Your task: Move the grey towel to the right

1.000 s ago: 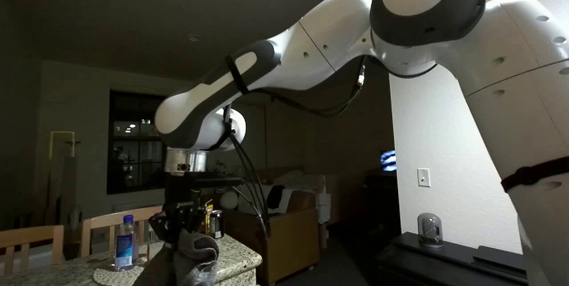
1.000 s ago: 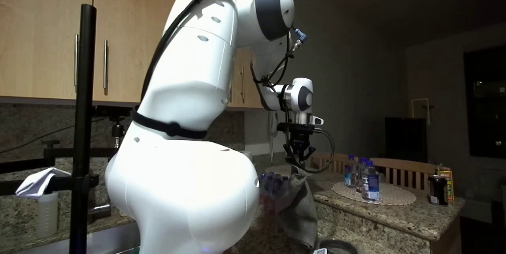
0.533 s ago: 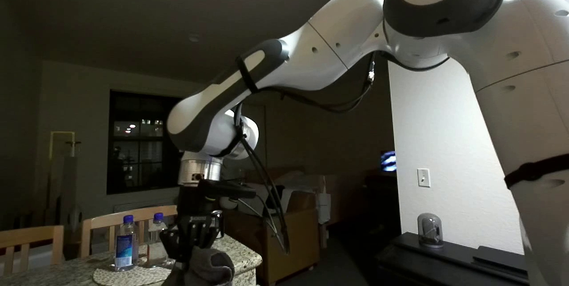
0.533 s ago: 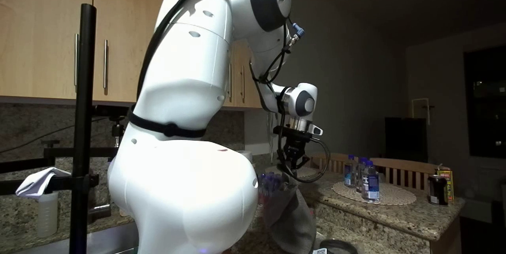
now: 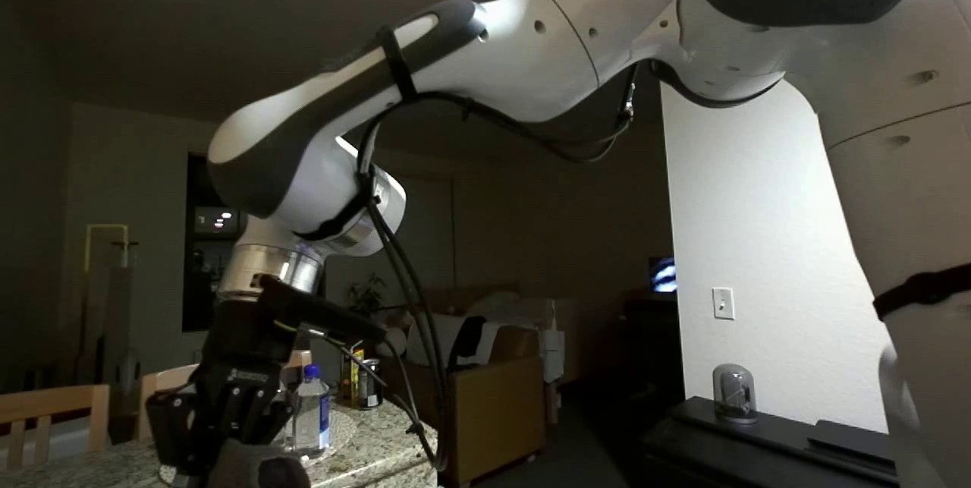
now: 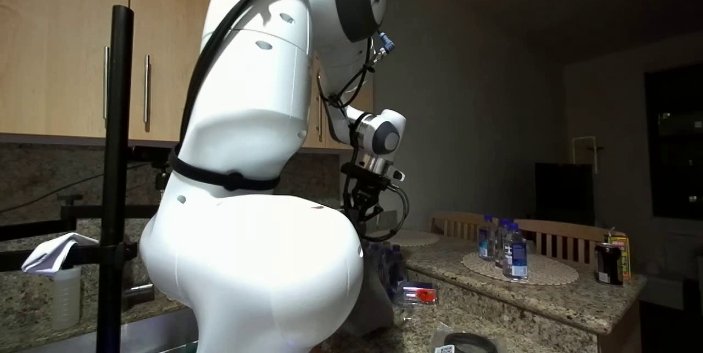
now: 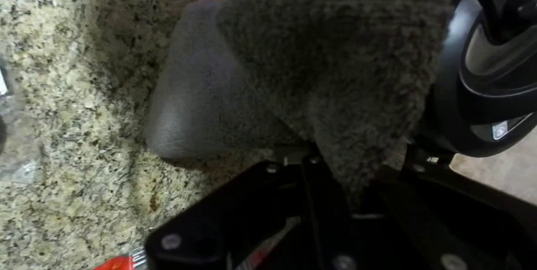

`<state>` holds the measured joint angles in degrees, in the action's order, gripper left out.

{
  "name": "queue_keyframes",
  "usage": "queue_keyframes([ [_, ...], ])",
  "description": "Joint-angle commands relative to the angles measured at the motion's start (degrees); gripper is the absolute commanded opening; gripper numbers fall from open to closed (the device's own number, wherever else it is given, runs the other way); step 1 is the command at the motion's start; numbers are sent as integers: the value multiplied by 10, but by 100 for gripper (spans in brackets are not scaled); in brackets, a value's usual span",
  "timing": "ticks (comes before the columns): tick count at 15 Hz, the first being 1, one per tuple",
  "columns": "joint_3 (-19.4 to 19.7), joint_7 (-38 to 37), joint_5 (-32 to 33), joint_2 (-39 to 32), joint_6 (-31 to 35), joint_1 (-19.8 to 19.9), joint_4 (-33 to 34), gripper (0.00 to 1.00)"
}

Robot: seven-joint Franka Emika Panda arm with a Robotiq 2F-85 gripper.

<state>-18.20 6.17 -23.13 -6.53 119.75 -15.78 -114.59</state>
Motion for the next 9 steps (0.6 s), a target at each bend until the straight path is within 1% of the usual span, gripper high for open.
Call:
queue_keyframes([
  [1, 3, 18, -12, 2, 9, 0, -9, 8],
  [6, 27, 52, -14, -15, 17, 23, -14, 8],
  [9, 43, 89, 1, -31, 18, 39, -11, 8],
])
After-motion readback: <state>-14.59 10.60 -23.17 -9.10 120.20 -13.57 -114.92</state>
